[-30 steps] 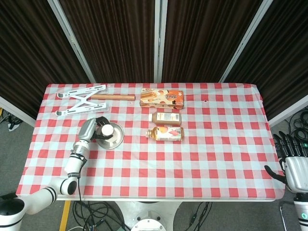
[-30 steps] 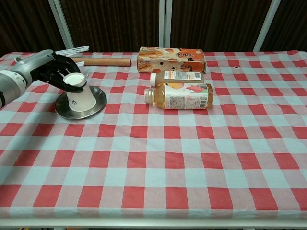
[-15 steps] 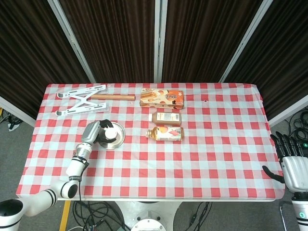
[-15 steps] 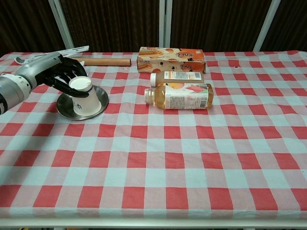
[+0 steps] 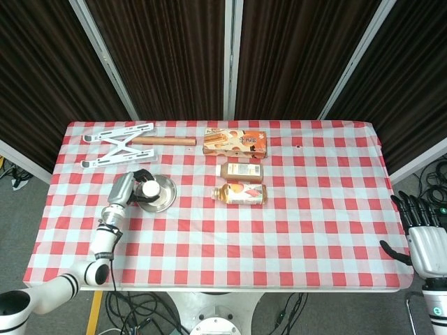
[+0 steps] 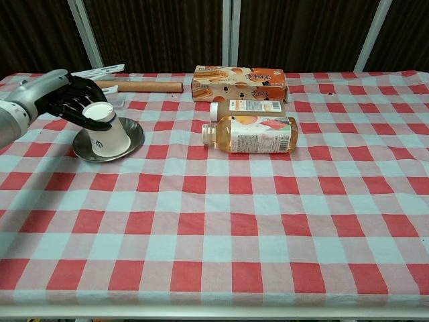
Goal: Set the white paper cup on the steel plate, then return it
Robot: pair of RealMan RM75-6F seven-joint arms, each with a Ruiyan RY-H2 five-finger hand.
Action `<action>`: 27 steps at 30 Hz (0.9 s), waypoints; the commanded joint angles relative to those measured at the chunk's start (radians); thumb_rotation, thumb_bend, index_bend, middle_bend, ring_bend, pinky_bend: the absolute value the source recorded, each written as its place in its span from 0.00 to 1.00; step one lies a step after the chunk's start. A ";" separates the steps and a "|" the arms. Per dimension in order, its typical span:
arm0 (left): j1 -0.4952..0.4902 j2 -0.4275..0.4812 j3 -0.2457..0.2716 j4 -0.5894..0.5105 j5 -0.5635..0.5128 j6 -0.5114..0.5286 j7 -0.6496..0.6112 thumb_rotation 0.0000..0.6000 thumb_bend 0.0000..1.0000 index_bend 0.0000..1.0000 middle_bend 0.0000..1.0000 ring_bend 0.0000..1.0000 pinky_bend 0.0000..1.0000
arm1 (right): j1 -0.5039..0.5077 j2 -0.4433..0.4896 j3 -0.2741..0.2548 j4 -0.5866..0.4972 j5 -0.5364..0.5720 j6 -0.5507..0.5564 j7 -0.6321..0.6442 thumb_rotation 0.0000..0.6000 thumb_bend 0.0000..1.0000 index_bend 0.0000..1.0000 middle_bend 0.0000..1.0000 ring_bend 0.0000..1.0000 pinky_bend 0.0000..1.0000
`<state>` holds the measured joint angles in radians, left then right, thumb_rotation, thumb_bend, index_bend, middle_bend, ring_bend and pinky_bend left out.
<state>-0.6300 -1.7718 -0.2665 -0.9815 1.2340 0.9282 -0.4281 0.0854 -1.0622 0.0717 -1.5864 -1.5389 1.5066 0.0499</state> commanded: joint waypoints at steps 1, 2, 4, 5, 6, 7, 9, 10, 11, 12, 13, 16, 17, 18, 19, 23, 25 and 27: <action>-0.002 0.011 0.019 -0.027 0.027 0.018 0.031 1.00 0.24 0.56 0.56 0.41 0.36 | 0.000 0.001 0.002 -0.004 0.002 0.001 -0.003 1.00 0.09 0.00 0.04 0.00 0.00; -0.005 0.008 0.014 -0.018 0.020 0.016 0.039 1.00 0.24 0.56 0.56 0.41 0.36 | 0.001 0.001 0.003 -0.005 0.003 0.001 -0.005 1.00 0.09 0.00 0.04 0.00 0.00; -0.013 0.001 -0.003 0.014 -0.005 0.003 0.051 1.00 0.24 0.56 0.56 0.41 0.35 | 0.003 0.001 0.004 -0.006 0.003 -0.001 -0.005 1.00 0.09 0.00 0.04 0.00 0.00; -0.016 -0.001 -0.010 0.032 -0.018 -0.006 0.053 1.00 0.24 0.56 0.56 0.41 0.36 | 0.004 0.001 0.004 -0.006 0.003 -0.003 -0.004 1.00 0.09 0.00 0.04 0.00 0.00; -0.019 -0.004 -0.018 0.050 -0.032 -0.016 0.056 1.00 0.24 0.56 0.56 0.41 0.36 | 0.005 0.001 0.005 -0.006 0.004 -0.005 -0.004 1.00 0.09 0.00 0.04 0.00 0.00; -0.021 -0.006 -0.029 0.071 -0.050 -0.028 0.055 1.00 0.24 0.56 0.56 0.41 0.35 | 0.007 0.000 0.005 -0.005 0.003 -0.008 -0.003 1.00 0.09 0.00 0.04 0.00 0.00; -0.021 -0.006 -0.042 0.086 -0.068 -0.034 0.048 1.00 0.24 0.56 0.56 0.41 0.36 | 0.009 -0.001 0.002 -0.003 0.001 -0.011 -0.002 1.00 0.09 0.00 0.04 0.00 0.00; -0.018 -0.002 -0.046 0.082 -0.072 -0.031 0.042 1.00 0.24 0.56 0.56 0.41 0.36 | 0.009 -0.002 0.001 -0.002 -0.001 -0.012 -0.001 1.00 0.09 0.00 0.04 0.00 0.00; -0.014 0.002 -0.046 0.072 -0.069 -0.027 0.036 1.00 0.24 0.56 0.56 0.41 0.36 | 0.009 -0.003 0.000 -0.001 -0.001 -0.013 -0.001 1.00 0.09 0.00 0.04 0.00 0.00; -0.011 0.007 -0.043 0.057 -0.064 -0.024 0.031 1.00 0.24 0.56 0.56 0.41 0.36 | 0.008 -0.003 0.000 0.000 0.000 -0.013 0.000 1.00 0.09 0.00 0.04 0.00 0.00; -0.007 0.016 -0.035 0.035 -0.054 -0.023 0.028 1.00 0.24 0.56 0.56 0.41 0.36 | 0.008 -0.004 -0.001 0.001 0.002 -0.014 0.001 1.00 0.09 0.00 0.04 0.00 0.00; -0.004 0.033 -0.014 -0.026 -0.025 -0.021 0.022 1.00 0.24 0.56 0.56 0.41 0.36 | 0.006 -0.004 0.000 0.003 0.003 -0.010 0.003 1.00 0.09 0.00 0.04 0.00 0.00; -0.004 0.036 -0.009 -0.041 -0.019 -0.023 0.020 1.00 0.24 0.56 0.56 0.41 0.36 | 0.005 -0.003 0.000 0.003 0.003 -0.009 0.003 1.00 0.09 0.00 0.04 0.00 0.00; -0.006 0.039 -0.004 -0.055 -0.013 -0.027 0.020 1.00 0.24 0.56 0.56 0.41 0.36 | 0.005 -0.003 0.001 0.002 0.003 -0.007 0.003 1.00 0.09 0.00 0.04 0.00 0.00; -0.010 0.042 0.001 -0.067 -0.007 -0.033 0.022 1.00 0.24 0.56 0.56 0.41 0.36 | 0.004 -0.002 0.001 0.002 0.003 -0.005 0.002 1.00 0.09 0.00 0.04 0.00 0.00; -0.025 0.032 -0.003 -0.031 -0.024 -0.049 0.061 1.00 0.24 0.56 0.56 0.41 0.36 | 0.006 -0.001 0.004 0.001 0.003 -0.005 0.003 1.00 0.09 0.00 0.04 0.00 0.00; -0.031 0.026 -0.023 0.009 -0.057 -0.062 0.070 1.00 0.24 0.56 0.56 0.41 0.36 | 0.009 -0.001 0.003 0.002 0.002 -0.009 0.005 1.00 0.09 0.00 0.04 0.00 0.00; -0.034 0.025 -0.042 0.035 -0.086 -0.070 0.075 1.00 0.24 0.56 0.56 0.41 0.35 | 0.012 -0.002 0.003 0.003 -0.001 -0.012 0.006 1.00 0.09 0.00 0.04 0.00 0.00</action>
<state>-0.6564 -1.7419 -0.2873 -0.9777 1.1799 0.8719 -0.3663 0.0969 -1.0642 0.0743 -1.5835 -1.5395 1.4944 0.0562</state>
